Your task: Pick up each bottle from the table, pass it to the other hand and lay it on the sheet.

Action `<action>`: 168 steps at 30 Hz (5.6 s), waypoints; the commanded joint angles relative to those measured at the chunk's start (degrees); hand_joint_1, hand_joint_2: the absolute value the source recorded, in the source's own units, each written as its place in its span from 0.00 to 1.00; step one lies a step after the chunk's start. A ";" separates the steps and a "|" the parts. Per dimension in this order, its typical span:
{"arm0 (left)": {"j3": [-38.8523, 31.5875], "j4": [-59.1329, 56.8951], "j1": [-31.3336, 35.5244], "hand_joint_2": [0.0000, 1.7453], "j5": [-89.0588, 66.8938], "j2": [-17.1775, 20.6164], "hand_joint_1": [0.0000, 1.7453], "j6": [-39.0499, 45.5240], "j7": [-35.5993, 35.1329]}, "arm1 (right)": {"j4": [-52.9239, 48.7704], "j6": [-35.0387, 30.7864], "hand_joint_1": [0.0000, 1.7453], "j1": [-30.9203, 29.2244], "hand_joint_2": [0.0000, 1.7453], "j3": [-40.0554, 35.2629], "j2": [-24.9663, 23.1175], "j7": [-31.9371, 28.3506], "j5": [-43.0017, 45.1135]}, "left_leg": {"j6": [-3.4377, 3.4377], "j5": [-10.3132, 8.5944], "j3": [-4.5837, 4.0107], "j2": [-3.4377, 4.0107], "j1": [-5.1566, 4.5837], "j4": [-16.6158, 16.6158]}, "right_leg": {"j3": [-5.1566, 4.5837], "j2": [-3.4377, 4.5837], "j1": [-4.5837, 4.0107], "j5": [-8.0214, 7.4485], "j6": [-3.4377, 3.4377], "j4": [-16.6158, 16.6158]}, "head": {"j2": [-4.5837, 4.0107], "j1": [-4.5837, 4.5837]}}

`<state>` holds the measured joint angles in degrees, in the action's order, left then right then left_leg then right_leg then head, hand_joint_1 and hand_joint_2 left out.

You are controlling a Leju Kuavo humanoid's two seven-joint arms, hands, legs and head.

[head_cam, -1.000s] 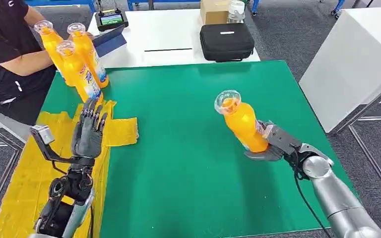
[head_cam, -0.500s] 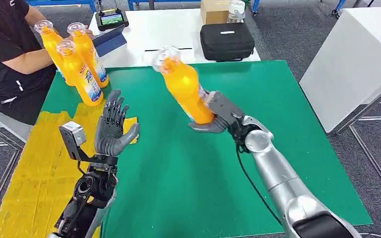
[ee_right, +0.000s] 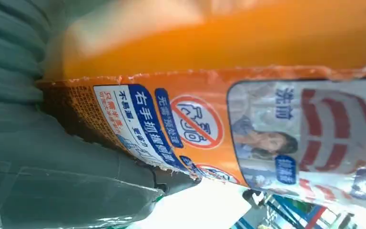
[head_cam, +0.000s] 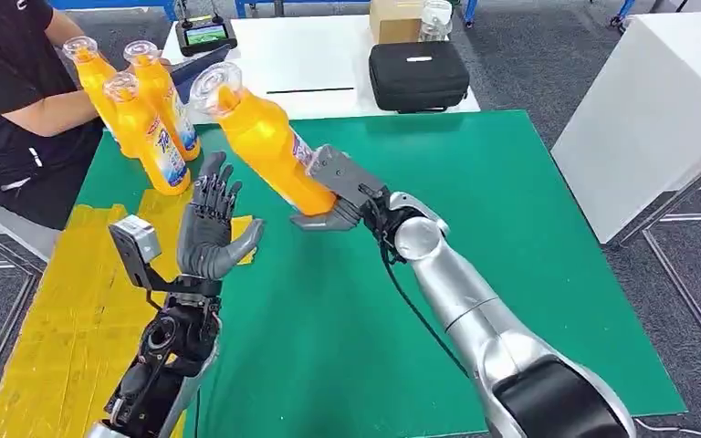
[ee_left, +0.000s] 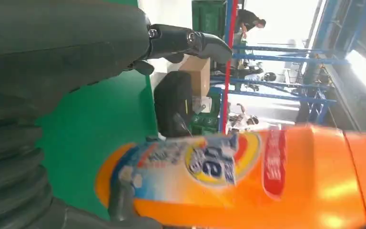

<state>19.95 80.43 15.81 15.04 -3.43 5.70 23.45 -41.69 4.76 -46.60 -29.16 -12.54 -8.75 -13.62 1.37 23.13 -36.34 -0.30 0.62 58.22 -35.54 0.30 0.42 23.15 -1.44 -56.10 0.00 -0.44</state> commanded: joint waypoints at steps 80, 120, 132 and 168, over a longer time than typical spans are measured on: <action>-1.49 -0.72 4.48 1.00 28.47 -3.96 1.00 -11.45 -7.21 | 3.91 -7.17 1.00 6.93 1.00 -35.19 -7.46 13.34 -24.24 | -0.05 0.04 0.04 -0.13 0.06 -0.02 | -0.06 -0.14 -0.10 0.08 0.17 0.05 | 0.00 -0.04; -17.79 4.84 -2.79 1.00 11.66 -0.95 1.00 -3.82 -1.41 | -4.86 -11.74 0.00 14.72 0.00 -20.57 -0.73 7.82 -19.32 | -0.05 0.02 0.00 0.09 0.05 -0.06 | -0.14 0.09 -0.08 0.02 0.18 0.08 | 0.00 -0.04; -19.46 5.44 -5.05 1.00 3.51 0.35 1.00 2.01 2.13 | -8.85 -11.91 0.00 18.51 0.00 -17.04 1.51 6.57 -21.49 | -0.08 0.19 0.20 0.10 0.01 0.02 | 0.06 0.12 -0.05 0.16 0.20 -0.03 | 0.00 0.02; -6.78 -40.69 5.74 1.00 -91.25 7.52 1.00 31.54 -12.11 | -28.81 -13.48 0.00 26.44 0.00 -10.41 8.93 4.48 -18.54 | -0.07 0.01 -0.08 -0.02 -0.05 -0.08 | -0.22 0.12 0.01 -0.01 0.17 0.04 | 0.00 0.00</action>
<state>5.47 58.94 15.98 -75.56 2.69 37.37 12.04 -65.88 -8.79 -20.89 -41.13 -6.86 -4.46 -32.55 1.31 23.13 -36.61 -0.17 0.60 58.21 -35.99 0.62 0.41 23.06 -1.28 -56.10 0.00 -0.44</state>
